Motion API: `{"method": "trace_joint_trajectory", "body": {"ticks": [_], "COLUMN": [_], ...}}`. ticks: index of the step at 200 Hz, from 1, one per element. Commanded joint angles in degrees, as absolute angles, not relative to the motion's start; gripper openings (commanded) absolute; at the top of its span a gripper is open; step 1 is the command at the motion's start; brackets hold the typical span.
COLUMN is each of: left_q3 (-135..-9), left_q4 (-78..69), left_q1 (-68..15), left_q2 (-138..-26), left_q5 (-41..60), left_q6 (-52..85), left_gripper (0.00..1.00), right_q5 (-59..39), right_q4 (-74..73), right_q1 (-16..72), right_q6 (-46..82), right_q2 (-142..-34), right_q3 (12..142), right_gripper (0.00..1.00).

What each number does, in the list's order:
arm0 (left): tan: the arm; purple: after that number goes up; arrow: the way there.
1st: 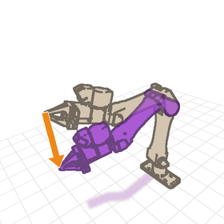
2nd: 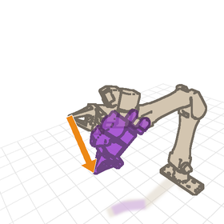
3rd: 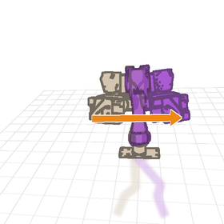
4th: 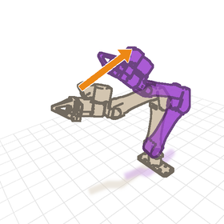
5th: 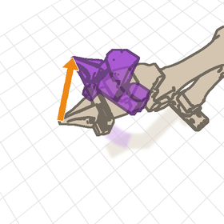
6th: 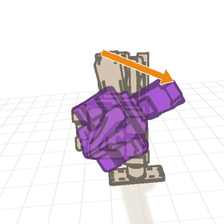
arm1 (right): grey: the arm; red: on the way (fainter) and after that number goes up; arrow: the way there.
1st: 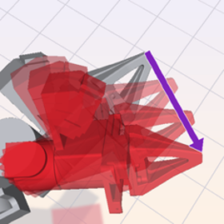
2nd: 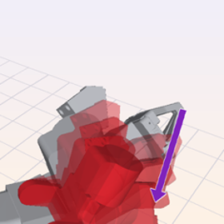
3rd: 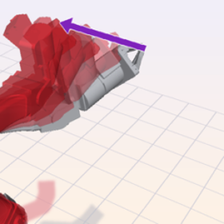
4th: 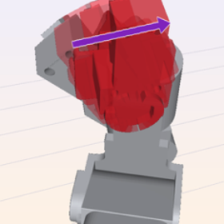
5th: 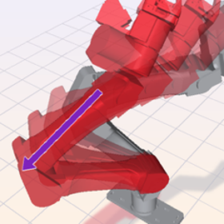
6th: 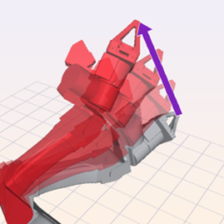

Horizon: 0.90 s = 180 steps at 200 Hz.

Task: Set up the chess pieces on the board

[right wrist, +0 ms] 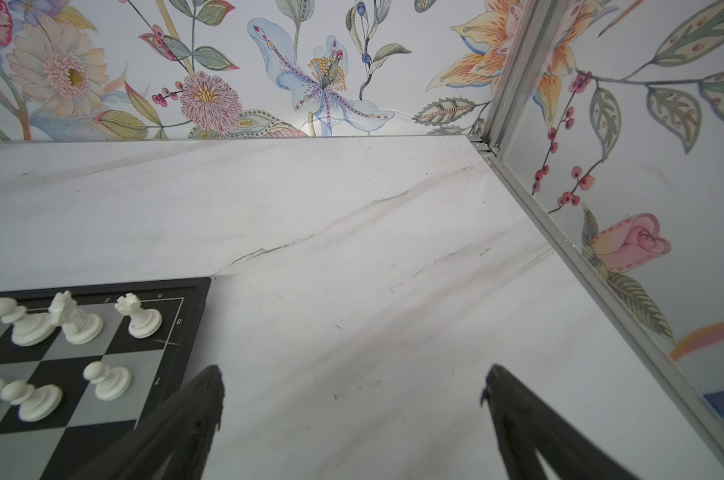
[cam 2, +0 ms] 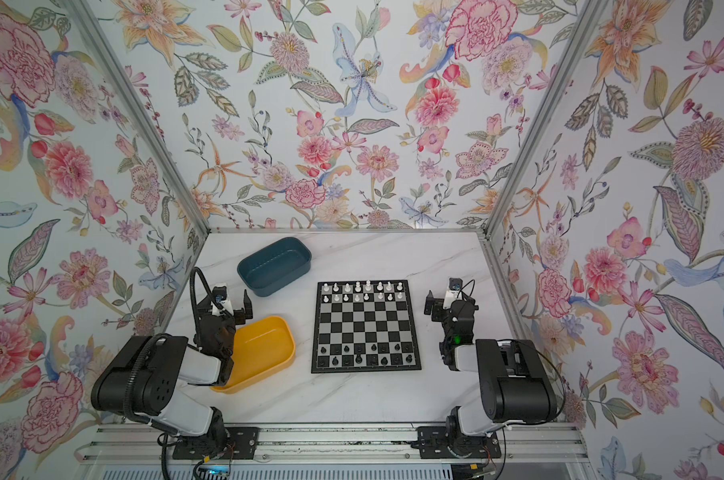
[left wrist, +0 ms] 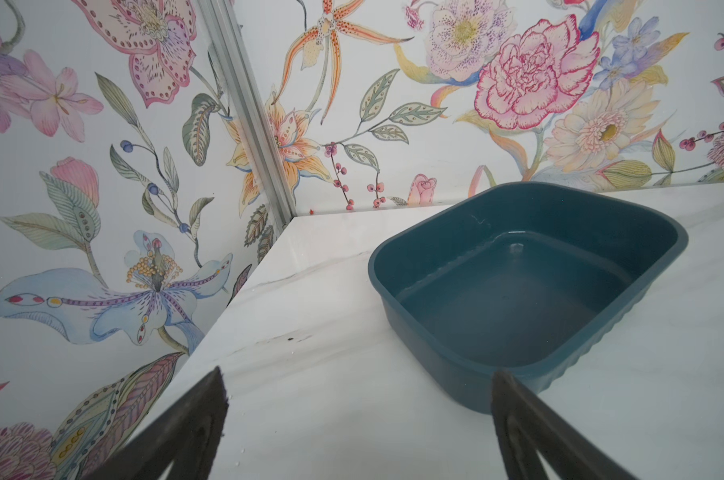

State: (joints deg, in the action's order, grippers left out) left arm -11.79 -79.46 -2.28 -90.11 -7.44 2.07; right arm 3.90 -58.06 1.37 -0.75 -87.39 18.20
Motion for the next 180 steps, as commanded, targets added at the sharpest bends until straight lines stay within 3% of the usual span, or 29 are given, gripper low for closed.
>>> {"method": "trace_joint_trajectory", "body": {"ticks": [1,180], "left_q3": [-12.7,-12.3], "left_q4": [-78.6,-79.4], "left_q1": [-2.6,-3.9], "left_q2": [-90.2,-90.1], "left_q5": [-6.1,-9.9], "left_q6": [1.1,0.6], "left_gripper": [0.99,0.99], "right_q5": [3.0,3.5], "right_q4": [-62.5,-62.6], "right_q1": [1.3,1.5], "right_q6": [-1.8,-1.9], "right_q2": [-88.5,-88.6], "right_q3": [17.1,17.1], "right_gripper": [0.99,0.99]}}
